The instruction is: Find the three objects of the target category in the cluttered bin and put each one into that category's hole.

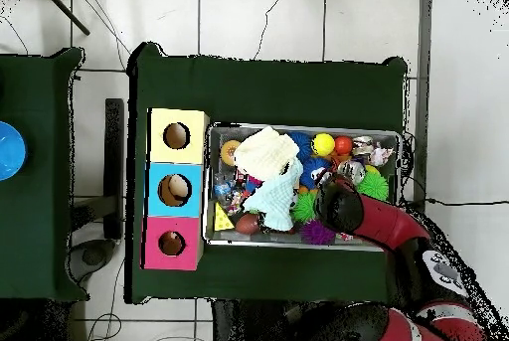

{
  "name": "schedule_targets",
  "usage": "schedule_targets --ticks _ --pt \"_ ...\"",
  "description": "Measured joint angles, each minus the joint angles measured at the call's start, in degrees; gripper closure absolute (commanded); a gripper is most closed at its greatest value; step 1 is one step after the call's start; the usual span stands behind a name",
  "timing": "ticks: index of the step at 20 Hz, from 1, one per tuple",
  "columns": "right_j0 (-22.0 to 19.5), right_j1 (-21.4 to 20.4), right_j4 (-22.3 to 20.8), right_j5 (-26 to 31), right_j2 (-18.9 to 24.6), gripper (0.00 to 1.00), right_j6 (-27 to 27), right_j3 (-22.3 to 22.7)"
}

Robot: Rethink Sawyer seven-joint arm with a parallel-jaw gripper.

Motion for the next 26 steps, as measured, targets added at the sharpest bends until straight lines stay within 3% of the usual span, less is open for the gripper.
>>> schedule_targets --ticks 14,26 --pt "0.29 -0.06 -0.04 -1.51 -0.4 1.0 0.0 0.12" --pt "-2.82 -6.74 -0.05 3.37 2.53 1.0 0.0 3.52"
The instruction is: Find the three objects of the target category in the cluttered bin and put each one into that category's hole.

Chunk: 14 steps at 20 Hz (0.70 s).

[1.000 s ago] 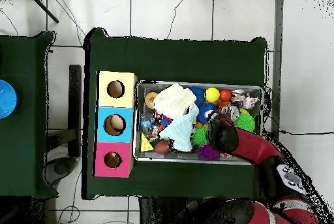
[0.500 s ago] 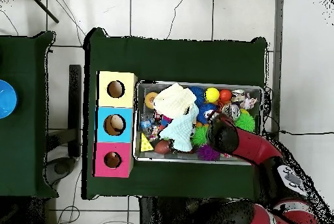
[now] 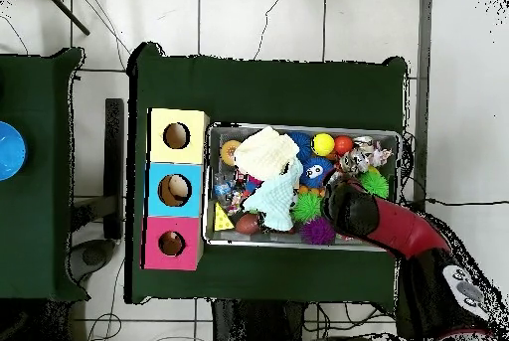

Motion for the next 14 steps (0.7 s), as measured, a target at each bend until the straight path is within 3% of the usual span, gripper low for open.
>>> schedule_targets --ticks 14 --pt "-0.97 -5.84 0.07 3.64 1.92 1.0 0.0 3.21"
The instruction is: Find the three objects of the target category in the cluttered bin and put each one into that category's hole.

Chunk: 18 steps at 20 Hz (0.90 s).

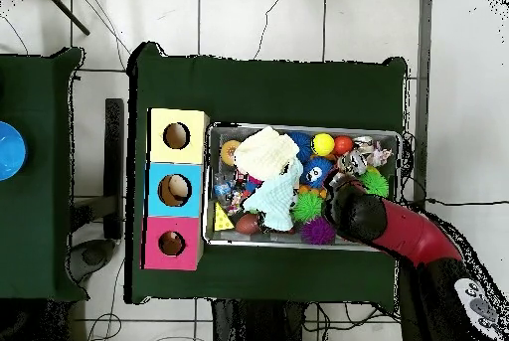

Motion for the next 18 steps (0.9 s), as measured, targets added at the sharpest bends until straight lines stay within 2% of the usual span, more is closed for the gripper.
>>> schedule_targets --ticks 18 --pt "0.54 -7.07 1.13 5.45 0.4 1.0 0.0 5.0"
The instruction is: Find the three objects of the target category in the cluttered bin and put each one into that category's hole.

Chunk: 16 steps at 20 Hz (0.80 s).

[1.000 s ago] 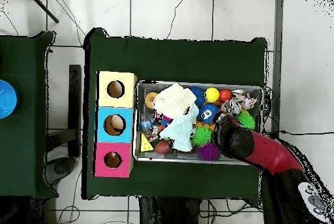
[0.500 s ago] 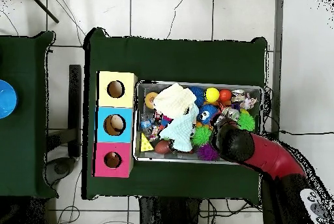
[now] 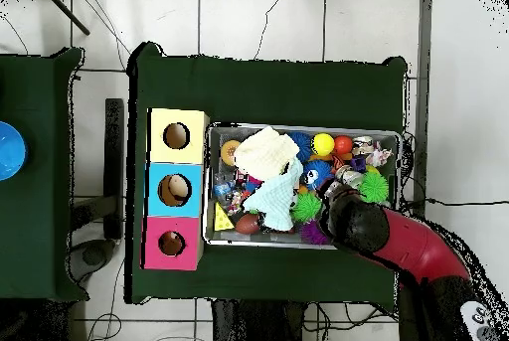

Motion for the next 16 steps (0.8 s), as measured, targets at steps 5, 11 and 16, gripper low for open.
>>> schedule_targets --ticks 5,11,16 --pt "1.27 -2.32 1.33 2.21 0.0 1.0 0.0 1.23" --pt "2.86 -4.28 3.07 4.0 -0.01 1.0 0.0 1.96" --pt "4.11 -5.17 4.54 4.05 -0.02 1.0 0.0 2.71"
